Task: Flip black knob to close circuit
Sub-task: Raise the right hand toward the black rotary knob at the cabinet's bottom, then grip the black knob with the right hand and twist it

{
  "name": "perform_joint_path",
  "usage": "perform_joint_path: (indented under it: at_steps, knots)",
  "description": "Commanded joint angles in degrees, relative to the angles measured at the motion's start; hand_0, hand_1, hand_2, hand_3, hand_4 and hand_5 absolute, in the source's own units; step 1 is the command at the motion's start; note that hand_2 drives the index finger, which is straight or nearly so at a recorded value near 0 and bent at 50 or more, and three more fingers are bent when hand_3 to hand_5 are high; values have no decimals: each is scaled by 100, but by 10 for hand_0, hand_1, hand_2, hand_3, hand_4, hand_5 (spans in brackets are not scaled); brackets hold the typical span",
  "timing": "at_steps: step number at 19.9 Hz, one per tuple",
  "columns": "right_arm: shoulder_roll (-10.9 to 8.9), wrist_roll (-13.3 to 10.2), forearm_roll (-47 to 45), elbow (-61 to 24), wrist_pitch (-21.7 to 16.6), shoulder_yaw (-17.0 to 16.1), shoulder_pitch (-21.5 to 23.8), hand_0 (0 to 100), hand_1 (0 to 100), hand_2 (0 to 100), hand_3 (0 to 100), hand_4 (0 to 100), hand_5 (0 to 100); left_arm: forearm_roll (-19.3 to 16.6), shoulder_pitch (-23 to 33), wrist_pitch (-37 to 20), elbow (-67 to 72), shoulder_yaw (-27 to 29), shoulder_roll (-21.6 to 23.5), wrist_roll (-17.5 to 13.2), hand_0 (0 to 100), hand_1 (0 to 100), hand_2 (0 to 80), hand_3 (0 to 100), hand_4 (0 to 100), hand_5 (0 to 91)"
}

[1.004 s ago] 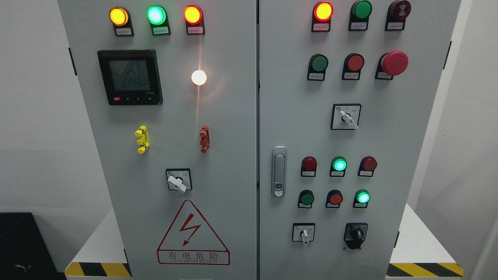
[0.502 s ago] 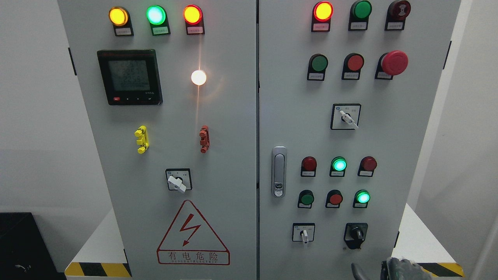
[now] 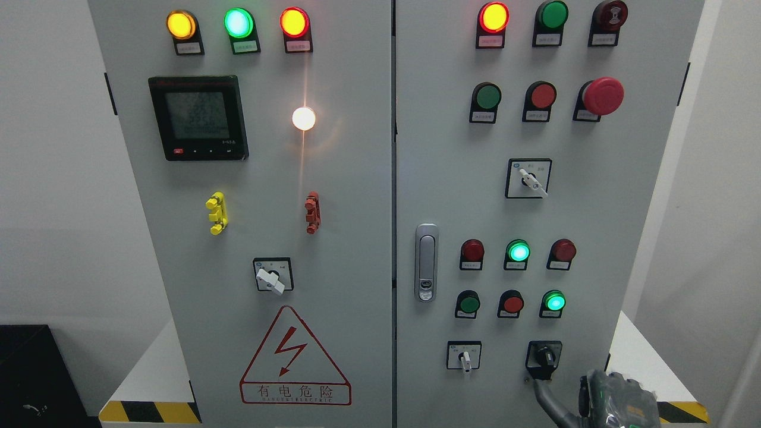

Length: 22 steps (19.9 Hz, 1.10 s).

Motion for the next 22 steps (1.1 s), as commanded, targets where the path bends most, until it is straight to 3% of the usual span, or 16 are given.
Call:
perform_joint_path:
  at_steps: [1, 22]
  knots:
    - [114, -6, 34, 212, 44, 95, -157, 0, 0, 914, 1000, 947, 1000, 0, 123, -4, -132, 0, -1, -2, 120, 556, 0, 0, 0, 0]
    - [140, 143, 193, 248, 211, -212, -237, 0, 0, 910, 1000, 946, 1000, 0, 123, -4, -132, 0, -1, -2, 120, 556, 0, 0, 0, 0]
